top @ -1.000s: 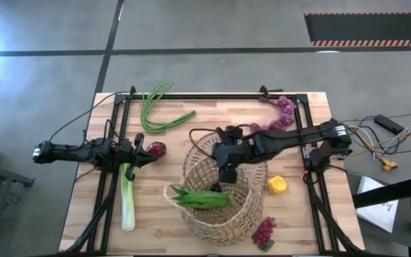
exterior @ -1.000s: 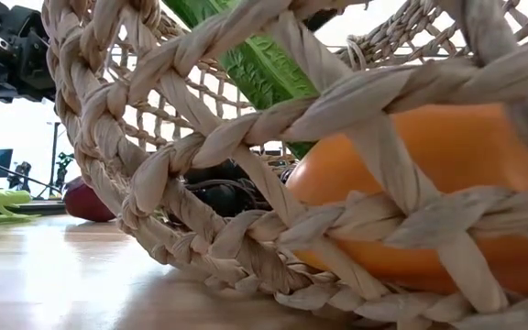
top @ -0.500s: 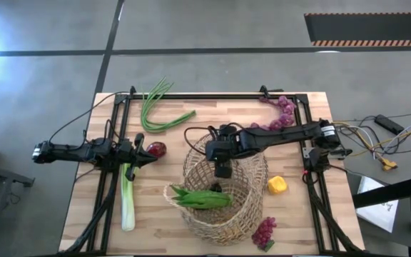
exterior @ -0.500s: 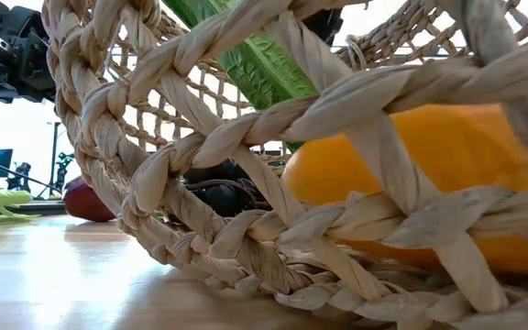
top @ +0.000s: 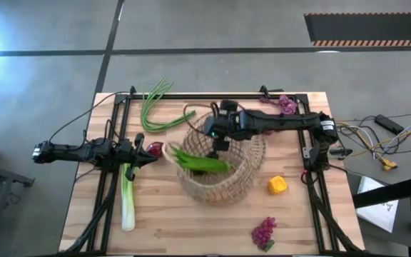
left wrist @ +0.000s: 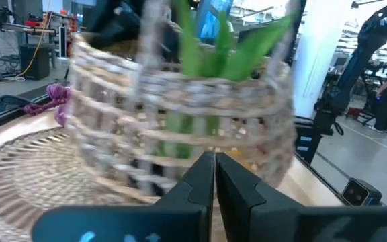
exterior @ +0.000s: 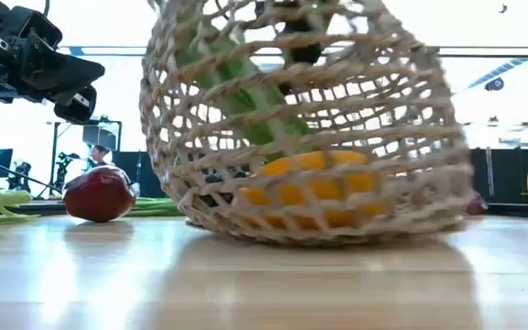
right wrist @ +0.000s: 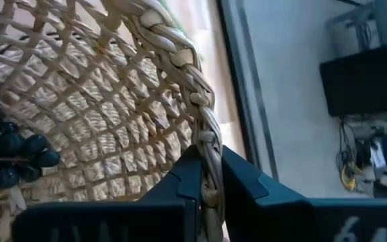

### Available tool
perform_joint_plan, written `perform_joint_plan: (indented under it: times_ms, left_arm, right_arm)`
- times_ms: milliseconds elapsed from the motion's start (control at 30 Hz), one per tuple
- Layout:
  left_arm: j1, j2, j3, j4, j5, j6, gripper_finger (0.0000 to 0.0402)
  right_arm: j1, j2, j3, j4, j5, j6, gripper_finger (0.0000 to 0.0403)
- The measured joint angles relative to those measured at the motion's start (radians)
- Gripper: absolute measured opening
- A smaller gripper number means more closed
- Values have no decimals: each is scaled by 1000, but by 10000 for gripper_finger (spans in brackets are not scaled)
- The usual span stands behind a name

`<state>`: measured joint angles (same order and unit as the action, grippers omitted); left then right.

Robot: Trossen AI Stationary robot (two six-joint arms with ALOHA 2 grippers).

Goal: Build produce basket
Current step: Adjust the light brown basket on the light brown table mat

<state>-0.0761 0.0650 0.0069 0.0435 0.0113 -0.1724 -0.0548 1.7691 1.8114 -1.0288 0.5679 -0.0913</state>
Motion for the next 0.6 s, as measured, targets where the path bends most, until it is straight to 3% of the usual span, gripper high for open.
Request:
perform_joint_plan:
  times_ms: [167, 433, 600]
  left_arm:
    - [0, 0, 0, 0, 0, 0, 0]
    - [0, 1, 0, 0, 0, 0, 0]
    - [0, 0, 0, 0, 0, 0, 0]
  right_arm:
    - [-42, -11, 44, -10, -80, -17, 26]
    - [-87, -15, 227, -21, -139, -55, 26]
    - [-167, -16, 263, -32, -151, -52, 26]
